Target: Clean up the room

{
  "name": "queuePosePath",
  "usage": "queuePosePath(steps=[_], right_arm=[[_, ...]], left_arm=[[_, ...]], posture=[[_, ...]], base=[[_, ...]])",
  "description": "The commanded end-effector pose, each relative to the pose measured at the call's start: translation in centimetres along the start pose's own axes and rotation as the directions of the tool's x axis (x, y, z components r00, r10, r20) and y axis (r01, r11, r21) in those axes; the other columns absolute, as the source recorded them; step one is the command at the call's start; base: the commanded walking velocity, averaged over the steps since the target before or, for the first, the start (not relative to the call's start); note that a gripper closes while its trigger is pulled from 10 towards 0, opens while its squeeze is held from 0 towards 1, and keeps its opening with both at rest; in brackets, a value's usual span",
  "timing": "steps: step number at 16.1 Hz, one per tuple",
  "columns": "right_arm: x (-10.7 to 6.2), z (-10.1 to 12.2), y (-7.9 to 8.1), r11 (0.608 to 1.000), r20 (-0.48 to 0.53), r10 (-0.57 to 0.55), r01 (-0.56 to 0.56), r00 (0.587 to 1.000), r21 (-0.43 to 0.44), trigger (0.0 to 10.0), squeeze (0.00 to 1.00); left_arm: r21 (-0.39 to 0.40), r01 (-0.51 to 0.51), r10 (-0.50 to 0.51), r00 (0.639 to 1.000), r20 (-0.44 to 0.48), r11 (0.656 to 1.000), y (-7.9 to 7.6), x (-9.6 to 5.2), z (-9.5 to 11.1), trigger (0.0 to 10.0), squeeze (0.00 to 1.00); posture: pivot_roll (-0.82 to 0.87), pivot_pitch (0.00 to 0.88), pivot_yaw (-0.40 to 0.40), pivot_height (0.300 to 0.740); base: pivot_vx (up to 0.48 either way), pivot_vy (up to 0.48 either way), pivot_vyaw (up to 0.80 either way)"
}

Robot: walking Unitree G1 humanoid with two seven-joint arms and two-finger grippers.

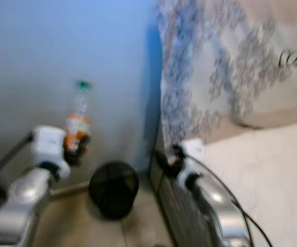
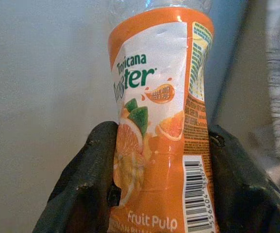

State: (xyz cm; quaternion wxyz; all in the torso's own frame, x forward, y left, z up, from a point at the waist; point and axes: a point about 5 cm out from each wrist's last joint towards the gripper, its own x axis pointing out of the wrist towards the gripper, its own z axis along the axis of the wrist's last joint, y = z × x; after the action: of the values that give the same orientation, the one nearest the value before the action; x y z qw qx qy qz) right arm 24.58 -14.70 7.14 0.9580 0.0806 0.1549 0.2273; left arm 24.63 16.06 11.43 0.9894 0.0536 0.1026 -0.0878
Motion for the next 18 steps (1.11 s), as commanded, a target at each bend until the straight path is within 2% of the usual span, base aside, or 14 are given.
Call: queuePosePath(steps=[1,7,11,13,14,16,18], right_arm=[[0.4,0.6,0.8,0.999,0.023,0.035,-0.035,0.999,-0.012,10.0,0.00],[-0.1,0.4,0.7,0.997,-0.002,0.073,-0.073,0.997,-0.032,10.0,0.00],[-1.0,0.8,0.0,0.974,-0.070,0.189,-0.196,0.979,-0.110,10.0,0.00],[-1.1,0.8,-0.4,0.952,-0.134,0.237,-0.258,0.962,-0.165,10.0,0.00],[-0.9,1.0,-0.6,0.936,-0.164,0.260,-0.290,0.952,-0.199,10.0,0.00],[-0.6,0.9,-0.5,0.909,-0.222,0.301,-0.349,0.927,-0.226,10.0,0.00],[-0.4,0.3,-0.3,0.861,-0.334,0.348,-0.439,0.876,-0.256,10.0,0.00]], left_arm=[[0.014,-0.028,0.028,1.000,-0.007,1.000,0.9,-0.3,-0.1,10.0,0.00],[0.043,0.038,-0.036,0.999,-0.030,0.998,0.7,-0.7,-0.6,10.0,0.00],[0.101,0.161,-0.147,0.980,-0.133,0.982,0.9,-1.7,-2.3,10.0,0.00],[0.158,0.260,-0.209,0.937,-0.280,0.953,1.7,-2.1,-4.0,10.0,0.00],[0.190,0.326,-0.247,0.905,-0.346,0.926,2.2,-1.9,-4.8,10.0,0.00],[0.194,0.395,-0.292,0.865,-0.409,0.898,2.9,-1.3,-5.7,10.0,0.00],[0.245,0.466,-0.327,0.832,-0.448,0.851,3.5,0.1,-6.6,10.0,0.00]], posture=[[0.10,0.000,-0.036,0.740],[0.11,0.000,-0.038,0.740],[0.09,0.000,-0.029,0.740],[0.09,0.000,-0.032,0.740],[0.09,0.000,-0.035,0.740],[0.09,0.000,-0.043,0.740],[0.08,0.000,-0.050,0.740]], base=[[0.390,0.000,0.00],[0.368,0.000,0.00],[0.000,0.000,0.00],[0.000,0.000,0.00],[0.000,0.000,0.00],[0.000,0.000,0.00],[0.000,0.000,0.00]])
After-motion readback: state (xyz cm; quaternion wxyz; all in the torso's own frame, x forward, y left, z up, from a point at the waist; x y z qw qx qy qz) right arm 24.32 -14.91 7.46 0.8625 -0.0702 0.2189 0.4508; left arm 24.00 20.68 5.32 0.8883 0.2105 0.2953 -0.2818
